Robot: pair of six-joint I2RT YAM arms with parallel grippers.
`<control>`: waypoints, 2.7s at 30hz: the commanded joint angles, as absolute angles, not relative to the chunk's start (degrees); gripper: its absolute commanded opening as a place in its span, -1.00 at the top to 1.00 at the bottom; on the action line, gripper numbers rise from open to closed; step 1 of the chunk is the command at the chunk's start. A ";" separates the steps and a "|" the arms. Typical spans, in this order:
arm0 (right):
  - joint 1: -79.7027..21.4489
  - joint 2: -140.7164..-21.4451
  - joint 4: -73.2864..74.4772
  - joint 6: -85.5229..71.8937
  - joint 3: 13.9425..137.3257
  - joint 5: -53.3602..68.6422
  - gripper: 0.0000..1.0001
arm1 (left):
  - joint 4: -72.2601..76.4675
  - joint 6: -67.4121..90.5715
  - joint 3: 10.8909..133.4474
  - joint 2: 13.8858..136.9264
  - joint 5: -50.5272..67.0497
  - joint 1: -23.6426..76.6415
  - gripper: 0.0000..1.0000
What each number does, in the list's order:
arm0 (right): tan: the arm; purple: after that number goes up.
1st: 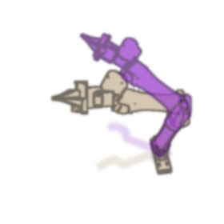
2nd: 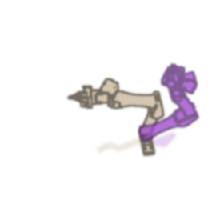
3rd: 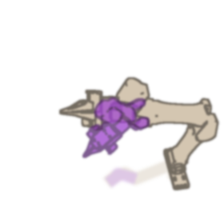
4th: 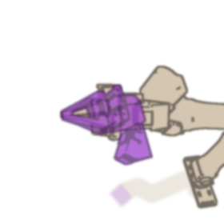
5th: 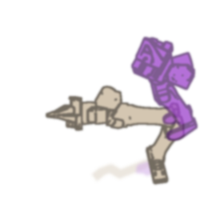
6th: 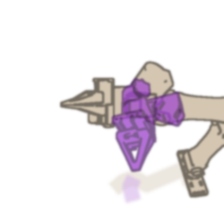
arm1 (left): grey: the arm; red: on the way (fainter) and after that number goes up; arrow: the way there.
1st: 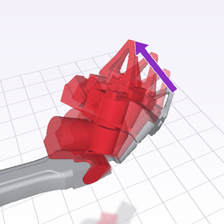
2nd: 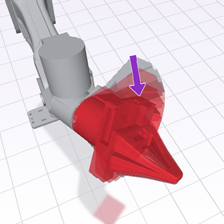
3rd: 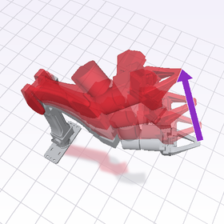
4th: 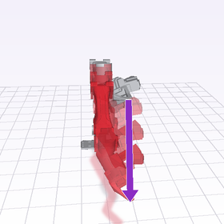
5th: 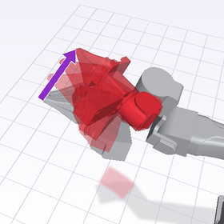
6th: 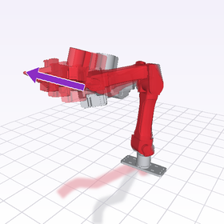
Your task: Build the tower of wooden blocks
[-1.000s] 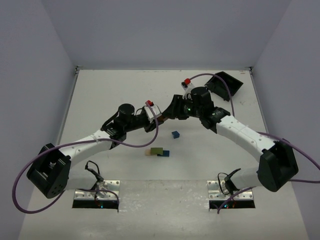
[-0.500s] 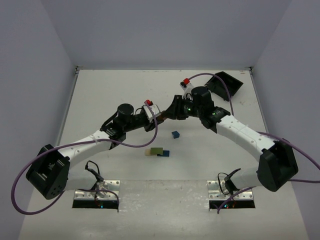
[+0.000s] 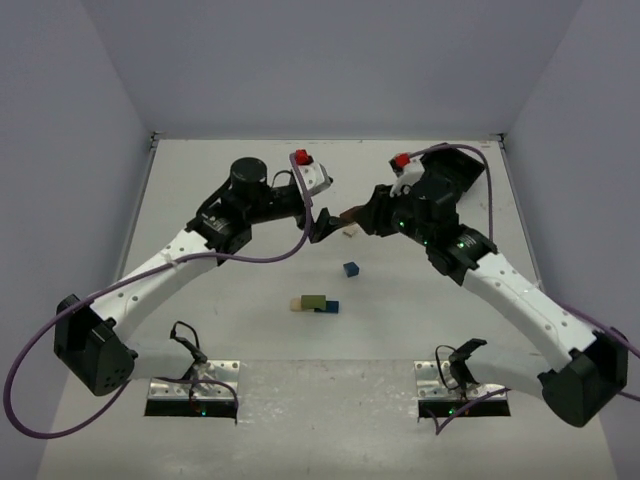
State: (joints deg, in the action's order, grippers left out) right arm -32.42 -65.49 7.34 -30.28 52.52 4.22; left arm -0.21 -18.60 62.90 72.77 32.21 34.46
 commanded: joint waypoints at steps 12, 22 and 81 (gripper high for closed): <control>-32.38 -46.47 5.22 -1.15 41.65 6.28 0.67 | -18.12 21.25 93.22 89.21 3.76 33.36 -1.00; -34.75 -62.89 14.39 9.55 50.86 31.09 0.70 | -13.52 27.13 69.30 81.03 -13.41 32.63 -1.00; -56.16 -83.50 24.17 12.22 60.64 10.99 0.59 | 2.81 30.59 44.47 75.24 -14.24 19.51 -1.00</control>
